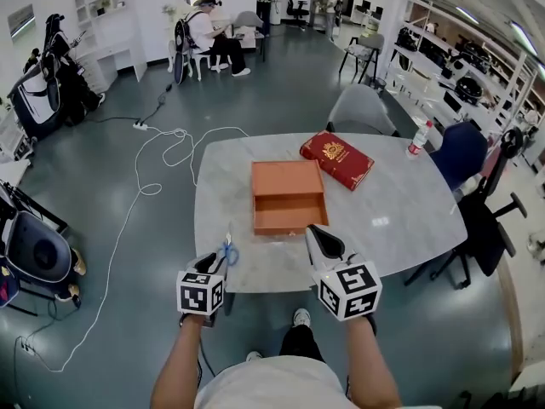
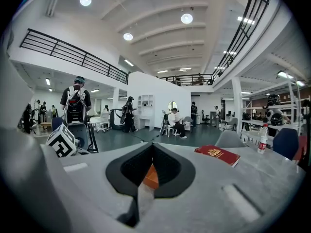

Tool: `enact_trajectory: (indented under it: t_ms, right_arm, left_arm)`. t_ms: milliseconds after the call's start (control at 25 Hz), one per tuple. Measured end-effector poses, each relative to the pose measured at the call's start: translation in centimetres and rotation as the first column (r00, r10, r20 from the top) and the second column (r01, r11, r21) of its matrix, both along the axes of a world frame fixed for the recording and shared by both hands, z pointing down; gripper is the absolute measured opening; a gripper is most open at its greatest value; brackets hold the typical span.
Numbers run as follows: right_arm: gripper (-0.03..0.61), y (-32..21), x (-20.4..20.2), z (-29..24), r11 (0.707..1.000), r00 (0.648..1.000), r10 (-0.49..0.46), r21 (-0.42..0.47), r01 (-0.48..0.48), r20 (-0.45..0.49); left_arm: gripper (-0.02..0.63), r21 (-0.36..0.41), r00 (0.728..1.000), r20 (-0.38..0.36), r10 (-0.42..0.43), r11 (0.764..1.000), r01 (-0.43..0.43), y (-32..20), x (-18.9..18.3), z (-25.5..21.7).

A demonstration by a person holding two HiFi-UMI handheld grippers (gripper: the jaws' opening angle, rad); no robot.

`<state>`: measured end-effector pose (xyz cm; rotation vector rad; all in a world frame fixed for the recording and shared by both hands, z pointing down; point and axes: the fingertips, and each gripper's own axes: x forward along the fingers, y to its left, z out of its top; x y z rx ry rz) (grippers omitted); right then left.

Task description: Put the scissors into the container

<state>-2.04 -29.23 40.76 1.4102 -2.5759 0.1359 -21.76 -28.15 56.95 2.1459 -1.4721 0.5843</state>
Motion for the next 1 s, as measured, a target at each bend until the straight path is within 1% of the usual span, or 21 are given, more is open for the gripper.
enact_trajectory:
  t_ms: [200,360,520,760,1000]
  right_arm:
    - [0.005,-3.8,0.1,0.7,0.999,0.999,-0.044,-0.028,0.044,0.006]
    - [0.005,-7.0,0.2,1.5,0.995,0.996,-0.087,-0.051,0.087,0.009]
    - [0.005,-9.5,0.2,2.5,0.989,0.992,-0.125,-0.081,0.125,0.015]
    - [0.005,-12.8,-0.1,4.2,0.975,0.983,-0.181,-0.126,0.181,0.013]
    - [0.005,-15.6,0.6,5.5,0.965,0.978,-0.21,-0.158,0.211,0.024]
  left_arm:
    - [0.092,-0.097,0.999,0.044,0.004,0.995,0.0,-1.4,0.3,3.0]
    - [0.094,-0.163,0.997,0.082,-0.012,0.986,0.025,-2.7,0.4,5.2]
    - [0.094,-0.232,0.994,0.106,-0.03,0.971,0.054,-3.5,0.1,7.1]
    - [0.094,-0.312,0.99,0.127,-0.053,0.946,0.091,-4.7,-0.1,8.8]
    - [0.118,-0.372,0.984,0.163,-0.067,0.92,0.124,-4.9,0.2,10.2]
